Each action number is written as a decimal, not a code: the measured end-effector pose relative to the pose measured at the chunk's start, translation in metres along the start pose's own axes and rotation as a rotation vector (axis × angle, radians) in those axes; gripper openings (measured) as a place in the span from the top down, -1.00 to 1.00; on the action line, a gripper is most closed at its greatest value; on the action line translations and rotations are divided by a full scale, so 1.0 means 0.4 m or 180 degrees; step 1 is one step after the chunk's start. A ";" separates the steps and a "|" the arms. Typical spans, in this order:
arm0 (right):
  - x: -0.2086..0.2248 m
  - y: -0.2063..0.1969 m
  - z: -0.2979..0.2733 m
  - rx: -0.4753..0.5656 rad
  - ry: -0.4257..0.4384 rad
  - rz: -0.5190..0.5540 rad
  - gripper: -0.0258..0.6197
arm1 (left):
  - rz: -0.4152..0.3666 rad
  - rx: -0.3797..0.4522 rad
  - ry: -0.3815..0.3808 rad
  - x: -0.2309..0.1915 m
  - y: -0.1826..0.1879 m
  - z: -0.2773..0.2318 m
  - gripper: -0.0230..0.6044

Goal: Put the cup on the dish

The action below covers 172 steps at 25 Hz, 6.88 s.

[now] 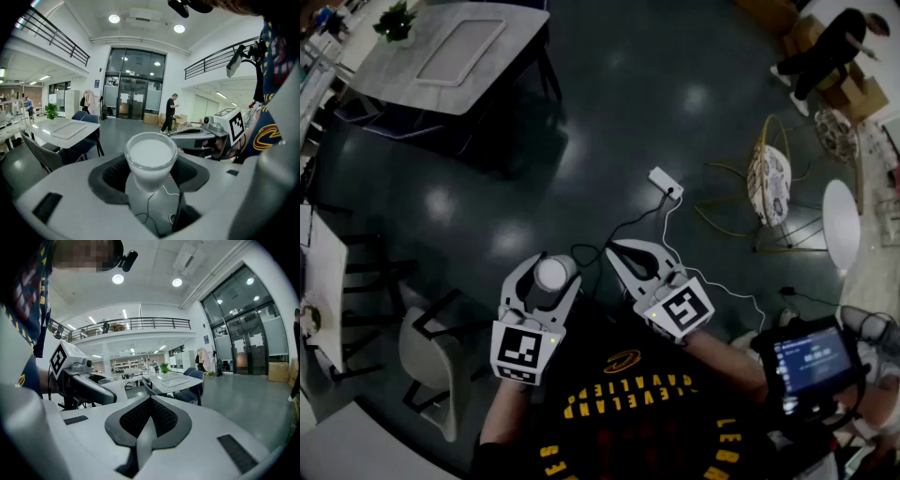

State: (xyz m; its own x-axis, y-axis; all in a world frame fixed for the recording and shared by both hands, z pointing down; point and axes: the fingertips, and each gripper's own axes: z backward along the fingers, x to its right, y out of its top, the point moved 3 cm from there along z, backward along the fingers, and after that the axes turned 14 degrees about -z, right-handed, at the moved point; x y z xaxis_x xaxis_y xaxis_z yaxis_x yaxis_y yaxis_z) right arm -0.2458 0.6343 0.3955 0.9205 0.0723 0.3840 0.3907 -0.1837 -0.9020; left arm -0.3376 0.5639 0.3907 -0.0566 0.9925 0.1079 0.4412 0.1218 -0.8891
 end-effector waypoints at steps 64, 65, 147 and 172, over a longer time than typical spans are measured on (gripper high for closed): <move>-0.055 0.067 -0.400 -0.0148 0.0682 0.0378 0.23 | -0.0088 0.0308 -0.0069 -0.303 0.122 -0.131 0.09; -0.046 0.073 -0.416 -0.0150 0.0722 0.0391 0.23 | -0.0081 0.0305 -0.0027 -0.321 0.124 -0.140 0.09; 0.491 0.492 -1.516 -0.0649 0.1490 0.0701 0.23 | 0.0169 0.0180 0.0791 -1.451 0.233 -0.728 0.09; 0.866 0.688 -1.842 -0.1050 0.2538 0.0986 0.23 | 0.0540 -0.0105 0.1826 -1.778 0.342 -1.111 0.09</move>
State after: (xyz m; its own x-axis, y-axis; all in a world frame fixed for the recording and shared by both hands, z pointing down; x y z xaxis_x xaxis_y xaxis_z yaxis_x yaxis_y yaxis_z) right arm 0.1765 -0.1136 0.4256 0.6596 -0.7025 0.2674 -0.0072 -0.3616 -0.9323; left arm 0.1611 -0.1242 0.3898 0.5056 0.8400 0.1968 0.4299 -0.0475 -0.9016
